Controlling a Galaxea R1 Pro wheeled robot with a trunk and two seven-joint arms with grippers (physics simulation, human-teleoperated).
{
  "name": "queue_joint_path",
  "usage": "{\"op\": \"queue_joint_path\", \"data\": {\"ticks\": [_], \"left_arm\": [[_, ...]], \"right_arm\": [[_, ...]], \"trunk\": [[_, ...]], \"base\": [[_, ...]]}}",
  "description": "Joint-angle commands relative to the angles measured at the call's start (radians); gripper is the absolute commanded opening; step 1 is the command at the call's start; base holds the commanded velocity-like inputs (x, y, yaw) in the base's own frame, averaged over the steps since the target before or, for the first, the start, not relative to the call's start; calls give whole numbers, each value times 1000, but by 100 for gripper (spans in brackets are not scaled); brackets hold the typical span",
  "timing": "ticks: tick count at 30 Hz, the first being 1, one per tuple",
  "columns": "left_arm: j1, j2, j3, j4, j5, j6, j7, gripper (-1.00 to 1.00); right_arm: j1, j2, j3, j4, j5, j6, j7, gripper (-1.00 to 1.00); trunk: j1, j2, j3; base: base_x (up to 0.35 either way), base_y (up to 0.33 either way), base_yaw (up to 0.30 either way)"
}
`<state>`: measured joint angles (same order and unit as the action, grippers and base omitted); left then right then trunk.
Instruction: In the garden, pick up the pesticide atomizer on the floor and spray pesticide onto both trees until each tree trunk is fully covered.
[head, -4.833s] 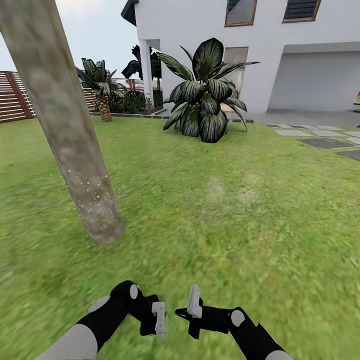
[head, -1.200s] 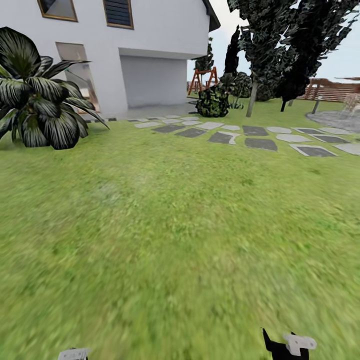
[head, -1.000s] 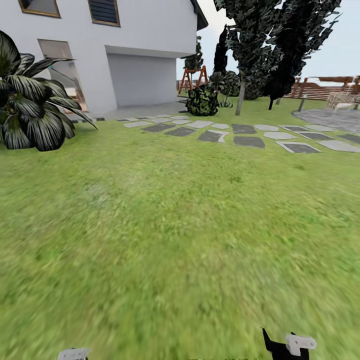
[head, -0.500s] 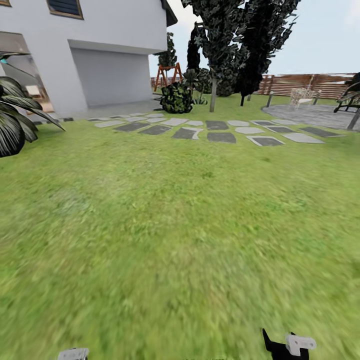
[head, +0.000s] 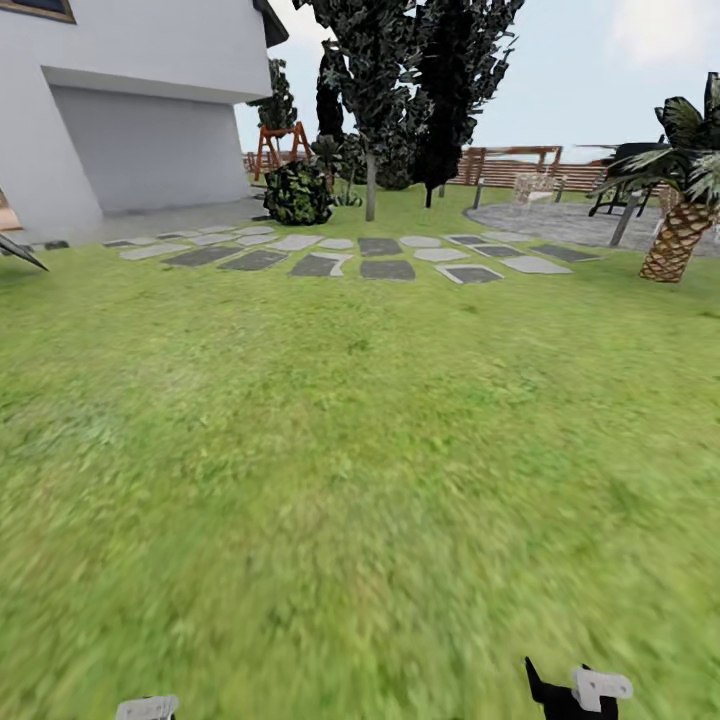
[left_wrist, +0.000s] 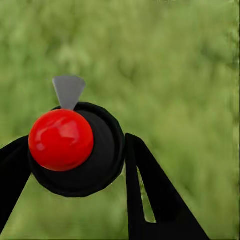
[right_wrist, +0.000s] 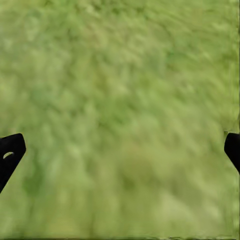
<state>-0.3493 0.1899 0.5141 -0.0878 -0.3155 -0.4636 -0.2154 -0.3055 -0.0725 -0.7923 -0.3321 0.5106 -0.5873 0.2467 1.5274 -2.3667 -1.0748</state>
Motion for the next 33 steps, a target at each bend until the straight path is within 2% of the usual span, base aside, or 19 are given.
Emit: {"op": "queue_joint_path", "data": {"ticks": [1,33], "left_arm": [[0,0,9,0,-5,-3,-6,-100],[0,0,9,0,-5,-3,-6,-100]], "right_arm": [[-1,0,-9,2,3,-3,8,100],[-1,0,-8,2,3,-3,8,100]], "trunk": [[0,0,-1],[0,0,-14]], "base": [[0,-273,-283],[0,-273,-283]]}}
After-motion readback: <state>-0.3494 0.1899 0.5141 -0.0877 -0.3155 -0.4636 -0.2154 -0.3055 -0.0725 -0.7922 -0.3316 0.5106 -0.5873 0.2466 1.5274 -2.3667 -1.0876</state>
